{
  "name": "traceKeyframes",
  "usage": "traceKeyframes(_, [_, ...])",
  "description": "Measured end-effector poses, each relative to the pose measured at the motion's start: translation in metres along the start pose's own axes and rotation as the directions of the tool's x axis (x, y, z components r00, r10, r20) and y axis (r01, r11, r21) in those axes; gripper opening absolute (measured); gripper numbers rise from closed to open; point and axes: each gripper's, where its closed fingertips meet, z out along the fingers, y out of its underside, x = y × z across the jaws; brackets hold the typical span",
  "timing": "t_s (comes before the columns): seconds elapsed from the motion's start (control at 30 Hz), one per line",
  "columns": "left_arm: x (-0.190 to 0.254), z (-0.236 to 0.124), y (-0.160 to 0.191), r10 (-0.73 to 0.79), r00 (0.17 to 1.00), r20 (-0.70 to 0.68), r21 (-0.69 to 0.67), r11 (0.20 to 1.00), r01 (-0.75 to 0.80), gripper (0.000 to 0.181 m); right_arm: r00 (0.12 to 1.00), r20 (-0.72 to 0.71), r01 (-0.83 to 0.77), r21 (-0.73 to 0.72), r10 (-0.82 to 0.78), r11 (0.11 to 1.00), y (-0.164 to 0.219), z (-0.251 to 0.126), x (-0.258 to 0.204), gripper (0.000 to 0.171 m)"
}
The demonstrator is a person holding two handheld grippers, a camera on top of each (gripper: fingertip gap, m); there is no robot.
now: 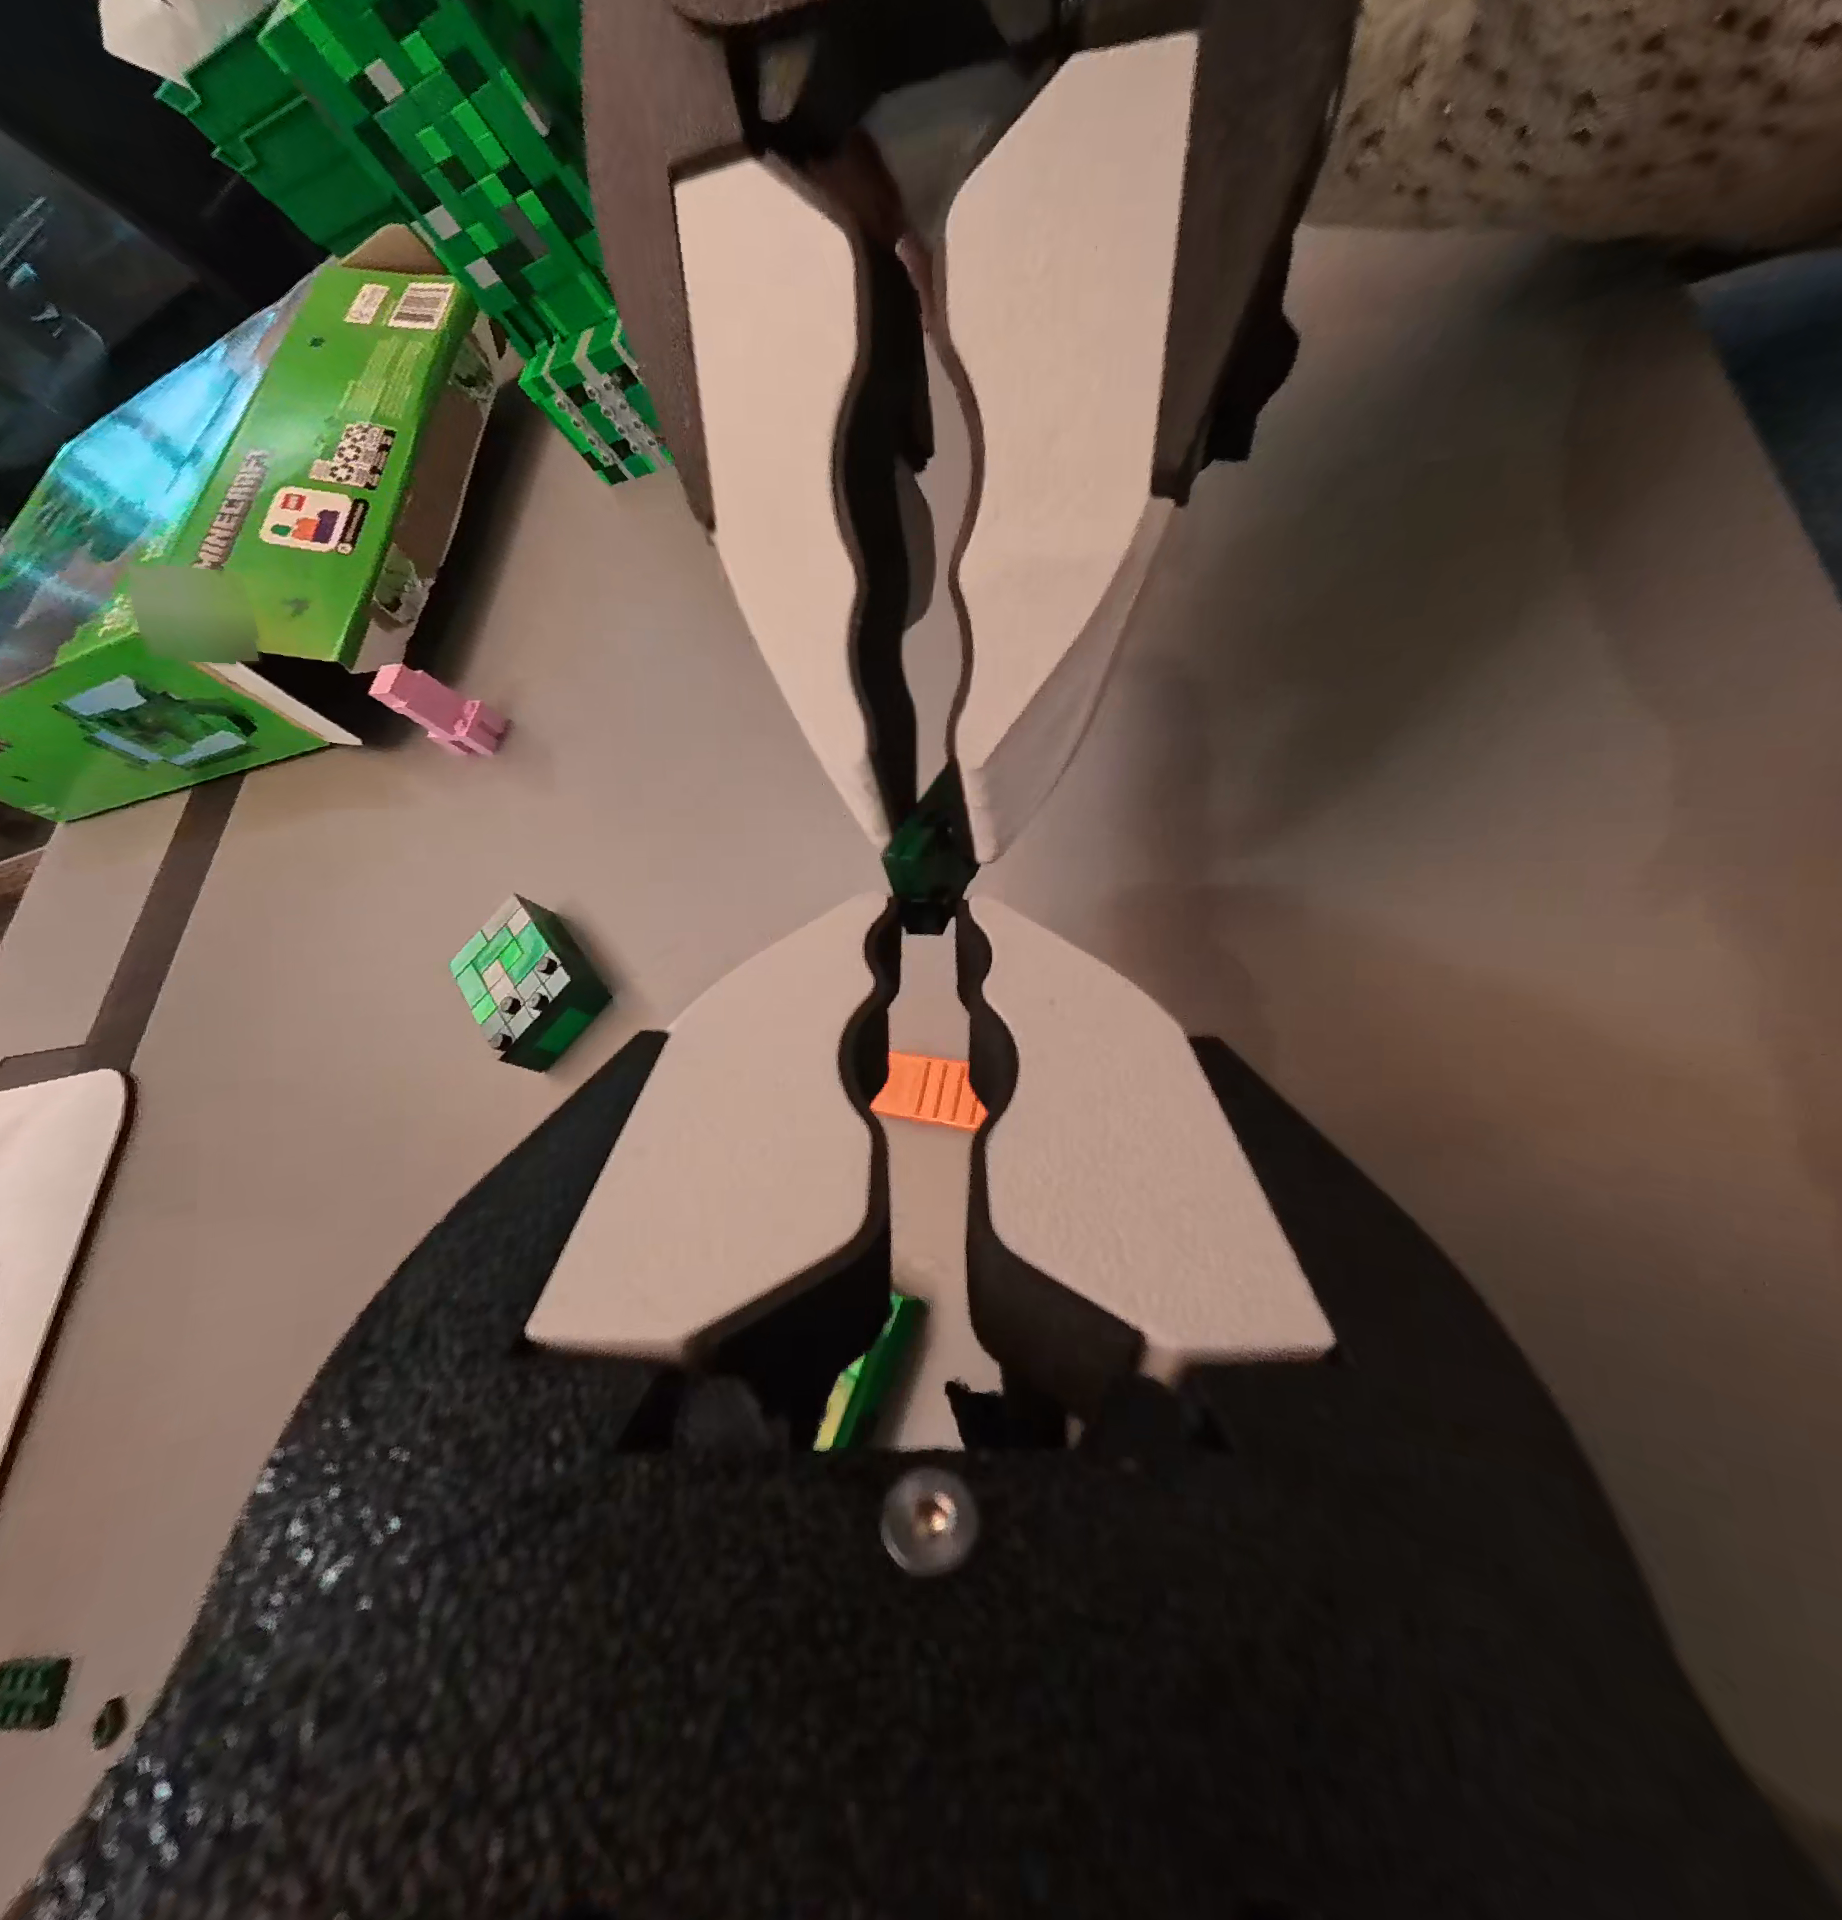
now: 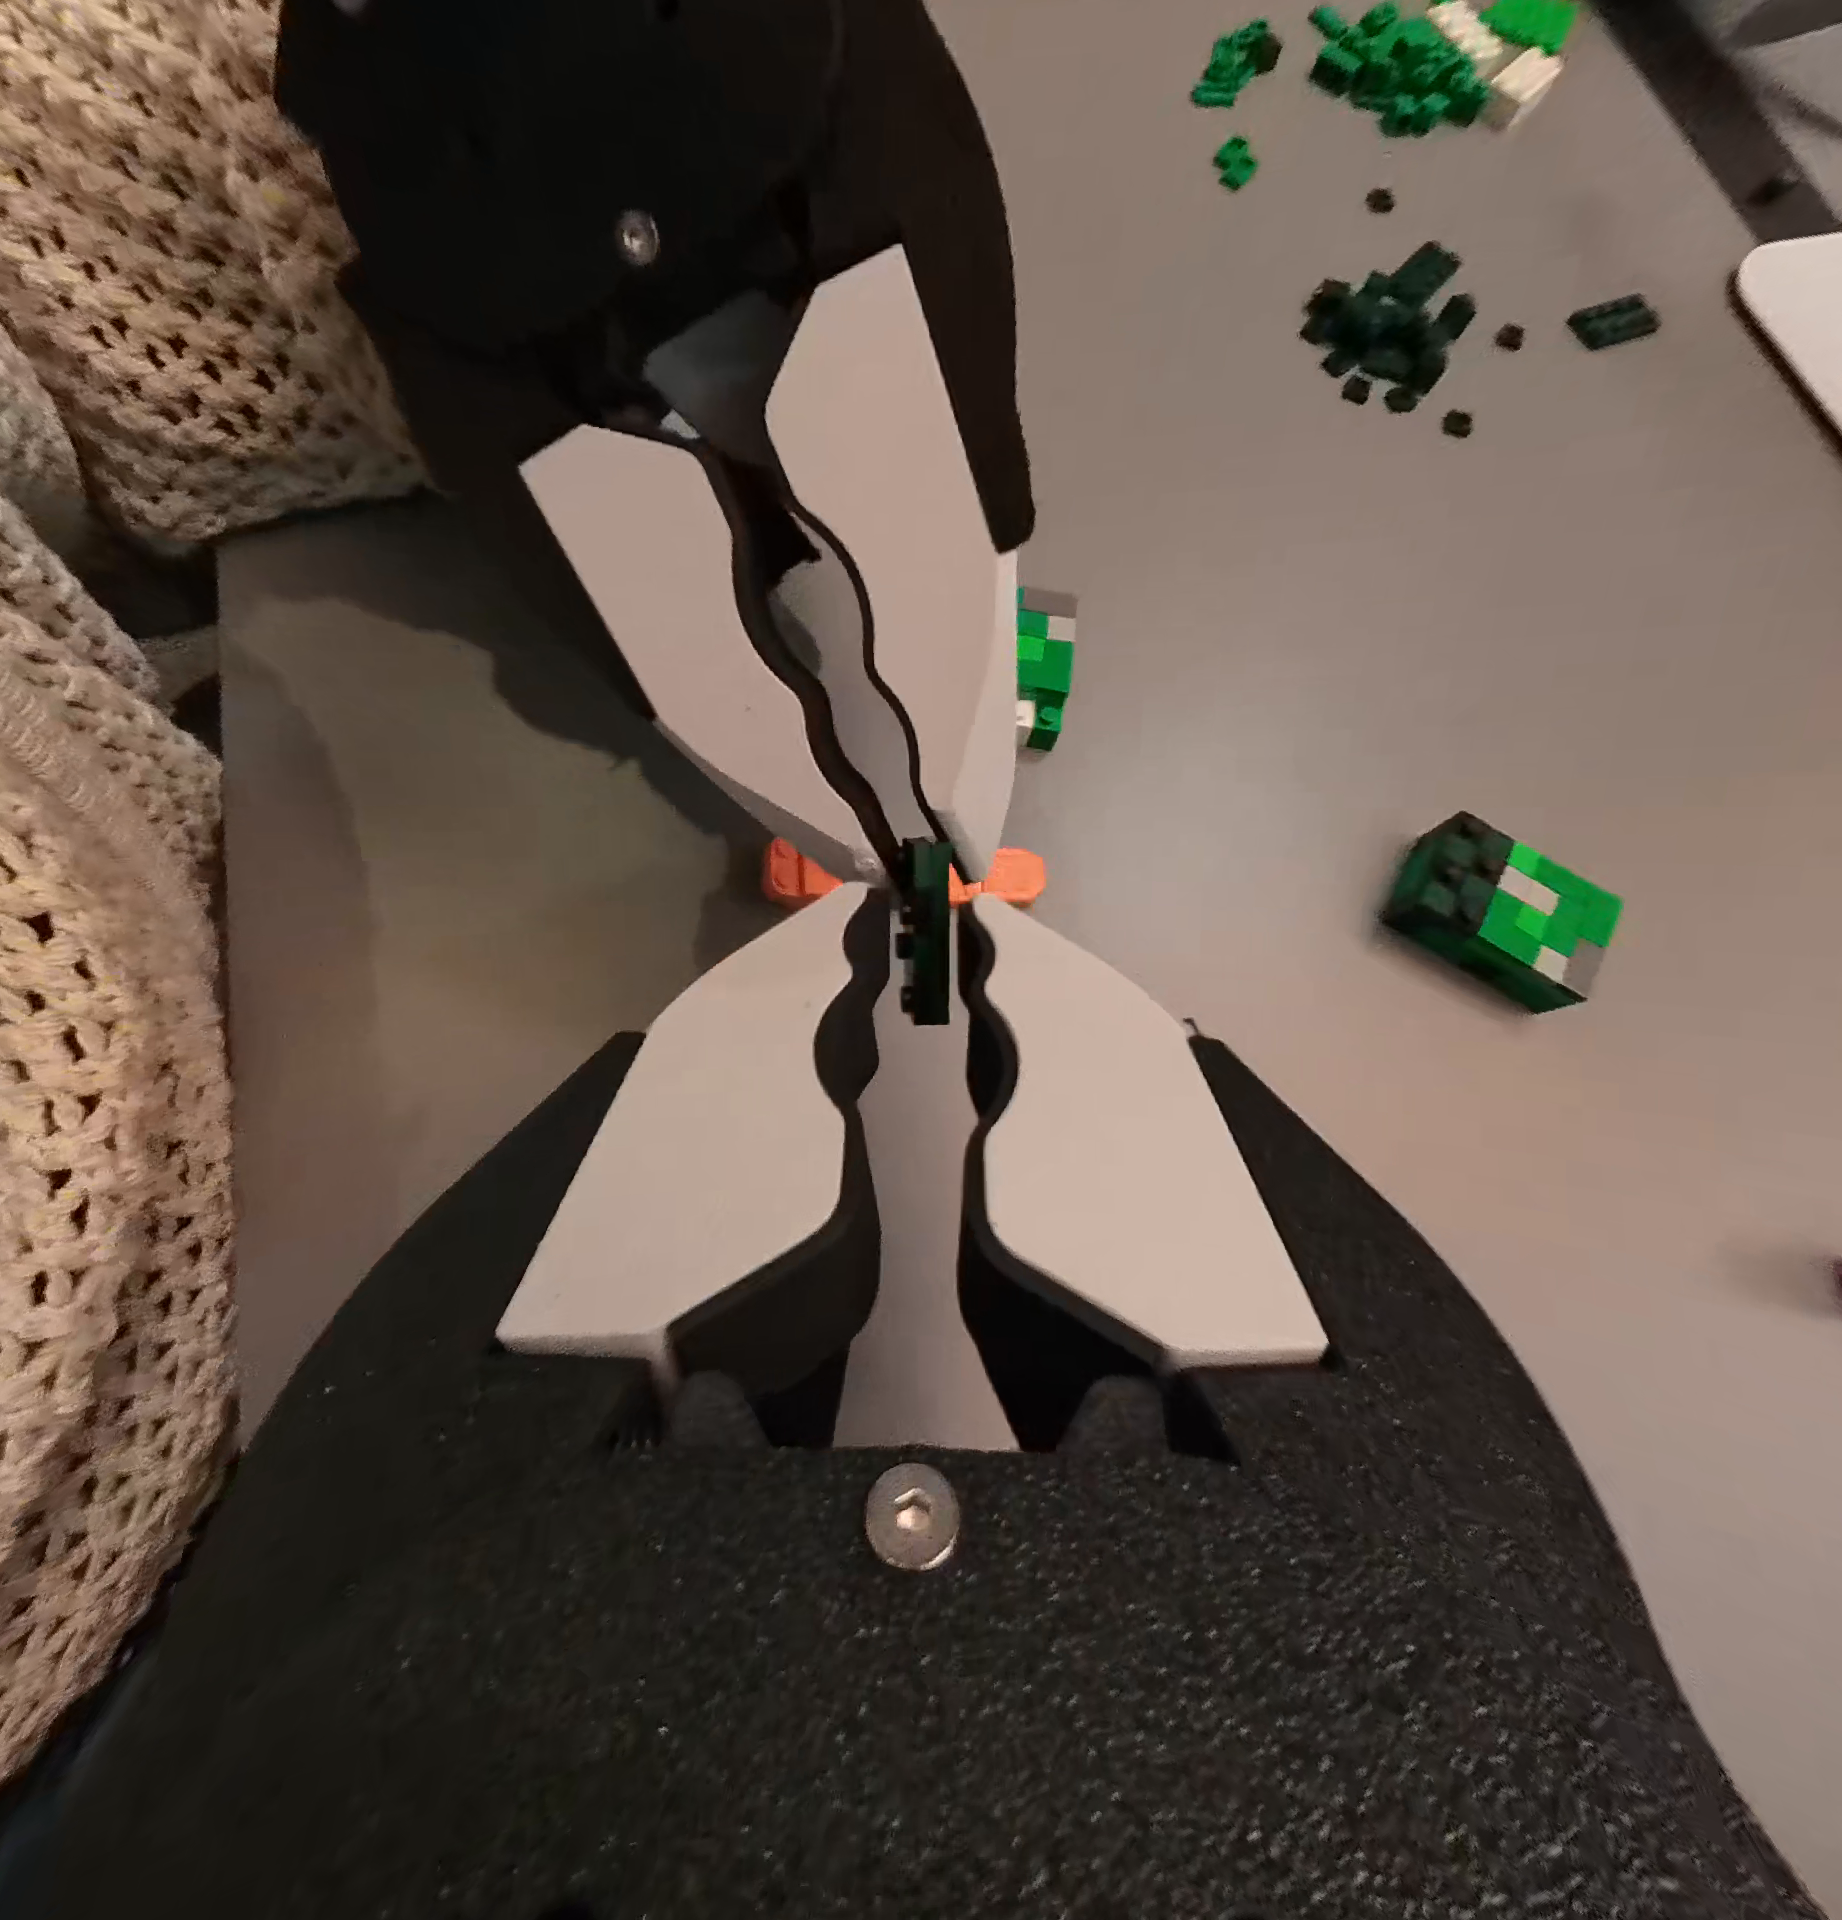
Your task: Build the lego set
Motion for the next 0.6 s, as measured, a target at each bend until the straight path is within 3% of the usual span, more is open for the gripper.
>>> traceKeyframes(0.2, [0.001, 0.0, 0.002, 0.031, 1.0, -0.001, -0.027, 0.999, -0.031, 0.011, 0.999, 0.033, -0.012, -0.039, 0.013, 0.999, 0.004, 0.003, -0.003, 0.008])
traceKeyframes(0.37, [-0.03, -0.018, 0.037, 0.113, 0.988, 0.106, -0.169, 0.981, -0.094, 0.054, 0.994, 0.035, -0.1, 0.027, 0.099, 0.995, 0.001, 0.0, 0.002, 0.007])
traceKeyframes(0.5, [-0.037, -0.029, 0.079, -0.025, 0.998, -0.052, -0.245, 0.969, 0.012, 0.077, 0.974, 0.047, -0.225, 0.104, 0.221, 0.969, -0.001, -0.002, 0.01, 0.007])
traceKeyframes(0.6, [-0.028, -0.026, 0.097, -0.076, 0.979, -0.191, -0.292, 0.956, 0.018, 0.079, 0.941, 0.085, -0.338, 0.16, 0.329, 0.927, -0.005, 0.0, 0.014, 0.007])
